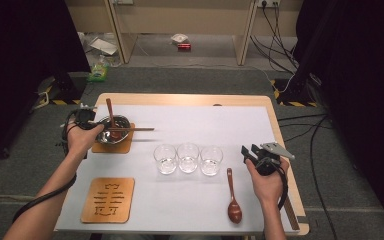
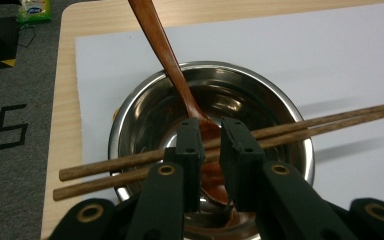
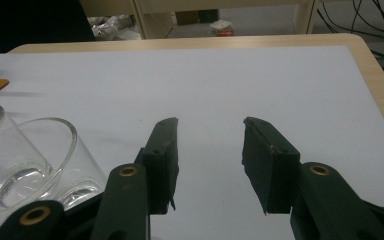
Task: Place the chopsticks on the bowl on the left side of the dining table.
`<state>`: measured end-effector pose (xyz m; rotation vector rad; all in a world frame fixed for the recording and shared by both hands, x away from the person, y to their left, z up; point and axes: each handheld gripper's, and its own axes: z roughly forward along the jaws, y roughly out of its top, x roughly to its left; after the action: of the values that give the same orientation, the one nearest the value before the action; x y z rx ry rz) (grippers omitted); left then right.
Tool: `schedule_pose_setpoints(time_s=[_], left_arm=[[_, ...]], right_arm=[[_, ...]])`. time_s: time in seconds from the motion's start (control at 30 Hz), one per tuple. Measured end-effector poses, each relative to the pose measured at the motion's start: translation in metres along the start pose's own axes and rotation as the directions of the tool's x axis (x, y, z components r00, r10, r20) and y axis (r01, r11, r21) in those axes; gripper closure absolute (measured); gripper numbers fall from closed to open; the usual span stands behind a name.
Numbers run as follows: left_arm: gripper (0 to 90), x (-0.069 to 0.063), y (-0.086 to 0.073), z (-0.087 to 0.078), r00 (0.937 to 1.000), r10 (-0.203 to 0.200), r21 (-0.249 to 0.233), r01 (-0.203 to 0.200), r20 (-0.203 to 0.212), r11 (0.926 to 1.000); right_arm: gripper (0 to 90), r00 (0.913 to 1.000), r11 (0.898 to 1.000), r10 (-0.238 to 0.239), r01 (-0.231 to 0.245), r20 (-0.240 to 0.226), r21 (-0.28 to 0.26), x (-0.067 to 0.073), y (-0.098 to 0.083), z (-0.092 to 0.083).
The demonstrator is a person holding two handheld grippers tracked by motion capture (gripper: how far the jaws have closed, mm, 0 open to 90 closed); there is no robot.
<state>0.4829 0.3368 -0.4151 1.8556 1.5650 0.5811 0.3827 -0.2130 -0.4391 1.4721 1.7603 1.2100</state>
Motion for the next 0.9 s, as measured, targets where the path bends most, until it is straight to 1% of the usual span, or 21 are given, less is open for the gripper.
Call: schedule_pose_setpoints(time_s=[0.13,0.27,0.4,0.5,0.57,0.6,0.63,0.67,0.73,0.77,0.8,0.9], left_arm=[[74.4,-0.003,-0.007,-0.007,0.9998,-0.005,-0.010,0.005,0.021,0.9999],[69.8,-0.005,-0.012,-0.011,0.9996,-0.008,-0.024,0.008,0.027,0.9997],[65.4,-0.013,-0.021,-0.018,0.9985,-0.009,-0.042,0.011,0.054,0.9991],[62.3,-0.020,-0.025,-0.023,0.9972,0.004,-0.046,0.000,0.074,0.9989],[60.2,-0.026,-0.027,-0.025,0.9948,0.009,-0.047,-0.004,0.102,0.9989],[59.5,-0.026,-0.027,-0.025,0.9948,0.009,-0.047,-0.004,0.102,0.9989],[59.5,-0.030,-0.028,-0.026,0.9939,0.014,-0.054,-0.008,0.109,0.9985],[57.8,-0.037,-0.029,-0.029,0.9922,0.026,-0.066,-0.018,0.122,0.9977],[56.5,-0.044,-0.030,-0.031,0.9888,0.039,-0.075,-0.029,0.144,0.9967],[55.7,-0.048,-0.030,-0.032,0.9880,0.043,-0.078,-0.031,0.149,0.9965],[55.0,-0.051,-0.030,-0.032,0.9866,0.053,-0.080,-0.041,0.154,0.9960],[53.5,-0.062,-0.030,-0.034,0.9817,0.068,-0.085,-0.054,0.178,0.9949]], right_arm=[[58.1,1.0000,1.000,-0.004,0.004,0.004,0.011,0.001,0.000,0.000],[58.1,1.0000,1.000,-0.003,0.003,0.003,0.010,0.001,0.000,0.000],[58.0,1.0000,1.000,-0.002,0.002,-0.001,0.000,0.000,0.000,0.000],[58.0,1.0000,1.000,-0.001,0.001,0.001,0.006,0.000,0.000,0.000],[57.9,1.0000,1.000,0.001,-0.001,0.001,0.006,0.000,0.000,0.000],[57.9,1.0000,1.000,0.001,-0.001,0.001,0.007,0.000,0.000,0.000],[57.9,1.0000,1.000,0.001,-0.001,0.001,0.007,0.000,0.000,0.000],[57.8,1.0000,1.000,0.002,-0.002,0.000,0.004,0.000,0.000,0.000],[57.8,1.0000,1.000,0.010,-0.010,-0.002,0.009,0.000,-0.001,0.000],[57.8,1.0000,1.000,0.004,-0.004,-0.001,0.009,-0.001,-0.001,0.000],[57.8,1.0000,1.000,0.003,-0.003,-0.001,0.007,-0.002,-0.001,0.000],[57.8,1.0000,1.000,0.006,-0.006,0.006,0.009,-0.002,0.000,-0.002]])
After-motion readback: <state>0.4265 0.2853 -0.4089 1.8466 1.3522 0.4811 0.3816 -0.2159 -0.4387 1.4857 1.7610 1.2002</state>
